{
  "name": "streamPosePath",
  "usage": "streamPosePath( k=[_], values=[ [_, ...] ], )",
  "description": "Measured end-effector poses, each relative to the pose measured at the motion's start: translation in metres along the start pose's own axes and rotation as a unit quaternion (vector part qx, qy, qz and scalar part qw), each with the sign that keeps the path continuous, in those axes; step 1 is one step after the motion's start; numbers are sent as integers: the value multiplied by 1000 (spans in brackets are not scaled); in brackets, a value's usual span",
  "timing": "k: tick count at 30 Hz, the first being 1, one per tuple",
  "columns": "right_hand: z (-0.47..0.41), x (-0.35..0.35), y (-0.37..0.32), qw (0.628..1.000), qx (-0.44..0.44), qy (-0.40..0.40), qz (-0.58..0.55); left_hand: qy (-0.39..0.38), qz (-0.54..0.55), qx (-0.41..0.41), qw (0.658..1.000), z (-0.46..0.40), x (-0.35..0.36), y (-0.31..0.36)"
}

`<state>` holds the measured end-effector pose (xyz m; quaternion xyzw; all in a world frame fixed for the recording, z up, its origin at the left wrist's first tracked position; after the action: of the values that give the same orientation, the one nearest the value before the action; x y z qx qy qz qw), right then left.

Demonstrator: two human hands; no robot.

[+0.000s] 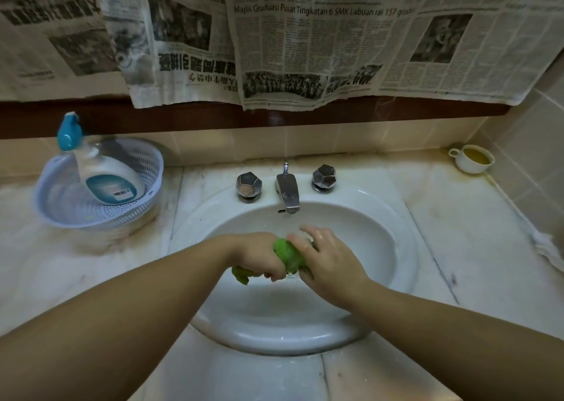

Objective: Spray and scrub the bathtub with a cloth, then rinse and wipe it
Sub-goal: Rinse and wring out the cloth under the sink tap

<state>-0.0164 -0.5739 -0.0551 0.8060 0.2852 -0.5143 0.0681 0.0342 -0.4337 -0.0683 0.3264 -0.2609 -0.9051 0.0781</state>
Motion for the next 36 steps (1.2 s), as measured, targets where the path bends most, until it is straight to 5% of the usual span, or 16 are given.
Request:
streamPosePath(
  k=[2,5,9,13,17,22,30,36],
  values=[
    [3,1,7,1000,-15,22,14,-37,63,-13,997,5,3,1],
    [5,11,7,997,6,-68,-30,-54,73,-22,996,9,6,3],
    [-10,19,9,963,122,-242,-12,33,-3,-50,998,5,2,5],
    [-16,25,14,922,227,-311,-39,114,-133,-34,984,2,7,14],
    [-10,34,12,897,235,-373,-38,205,-262,-1,943,4,13,18],
    [7,47,11,865,351,-332,-134,252,-318,39,913,6,20,15],
    [13,32,13,899,247,-321,-166,174,-141,38,974,7,23,-2],
    [3,0,5,938,189,-204,-208,232,-37,131,963,11,5,1]
  ],
)
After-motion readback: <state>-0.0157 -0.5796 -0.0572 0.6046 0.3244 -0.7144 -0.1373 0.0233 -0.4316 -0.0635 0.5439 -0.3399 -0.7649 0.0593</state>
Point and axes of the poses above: each hand's wrist, its own z-axis away from the middle knuckle, its own x-axis out of the palm, y = z × x, the point moved 6 cm from there along -z, towards the middle knuckle, and after that the axes turned 8 degrees about y, right-handed, at the moved point
